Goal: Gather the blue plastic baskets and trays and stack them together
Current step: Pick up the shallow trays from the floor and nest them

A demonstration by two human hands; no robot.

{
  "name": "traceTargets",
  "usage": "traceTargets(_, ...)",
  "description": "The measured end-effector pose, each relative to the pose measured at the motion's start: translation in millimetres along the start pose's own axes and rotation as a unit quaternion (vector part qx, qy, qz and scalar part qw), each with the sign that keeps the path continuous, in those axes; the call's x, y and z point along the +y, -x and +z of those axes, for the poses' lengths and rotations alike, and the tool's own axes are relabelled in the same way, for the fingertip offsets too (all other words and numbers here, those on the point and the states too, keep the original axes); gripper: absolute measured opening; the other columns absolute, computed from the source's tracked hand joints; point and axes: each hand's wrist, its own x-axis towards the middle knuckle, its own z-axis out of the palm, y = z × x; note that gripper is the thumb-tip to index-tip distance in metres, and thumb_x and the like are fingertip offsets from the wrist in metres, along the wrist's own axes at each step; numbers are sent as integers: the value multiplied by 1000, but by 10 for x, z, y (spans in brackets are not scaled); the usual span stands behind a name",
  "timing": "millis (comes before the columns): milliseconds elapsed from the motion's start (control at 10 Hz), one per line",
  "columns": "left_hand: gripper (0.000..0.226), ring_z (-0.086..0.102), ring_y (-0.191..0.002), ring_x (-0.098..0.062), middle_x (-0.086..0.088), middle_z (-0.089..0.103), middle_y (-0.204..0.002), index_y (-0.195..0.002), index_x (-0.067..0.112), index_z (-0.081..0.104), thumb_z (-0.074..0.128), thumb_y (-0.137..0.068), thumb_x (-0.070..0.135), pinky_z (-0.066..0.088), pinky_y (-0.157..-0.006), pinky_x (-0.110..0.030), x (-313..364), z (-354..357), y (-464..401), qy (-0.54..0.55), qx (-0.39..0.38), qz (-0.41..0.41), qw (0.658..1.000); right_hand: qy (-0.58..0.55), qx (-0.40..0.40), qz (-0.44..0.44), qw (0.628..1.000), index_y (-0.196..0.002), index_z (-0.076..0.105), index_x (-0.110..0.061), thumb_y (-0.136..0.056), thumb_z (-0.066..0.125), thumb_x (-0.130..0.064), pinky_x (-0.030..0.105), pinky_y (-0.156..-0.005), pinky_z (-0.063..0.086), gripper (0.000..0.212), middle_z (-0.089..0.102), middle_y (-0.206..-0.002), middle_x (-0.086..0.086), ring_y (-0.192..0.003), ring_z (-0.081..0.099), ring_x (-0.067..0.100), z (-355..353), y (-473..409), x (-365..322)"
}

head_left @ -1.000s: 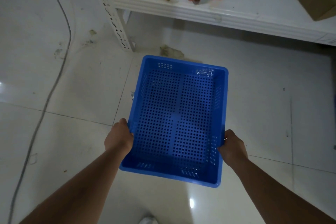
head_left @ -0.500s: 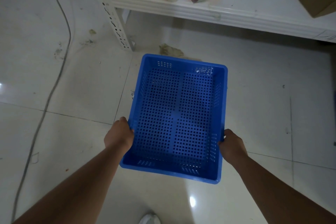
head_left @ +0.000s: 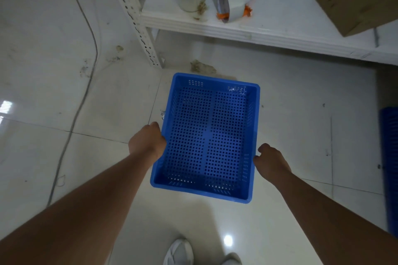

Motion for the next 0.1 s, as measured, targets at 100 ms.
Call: traceTargets(100, 8, 51, -71, -21, 0, 51, -75, -85, 13, 42, 38, -92, 13, 37, -56, -30, 152, -301, 214, -45, 0, 45, 998, -1, 12, -17, 1000, -119, 52, -5, -93, 44, -12, 36, -80, 51, 28, 58, -119, 13, -86, 57, 25, -242, 224, -116)
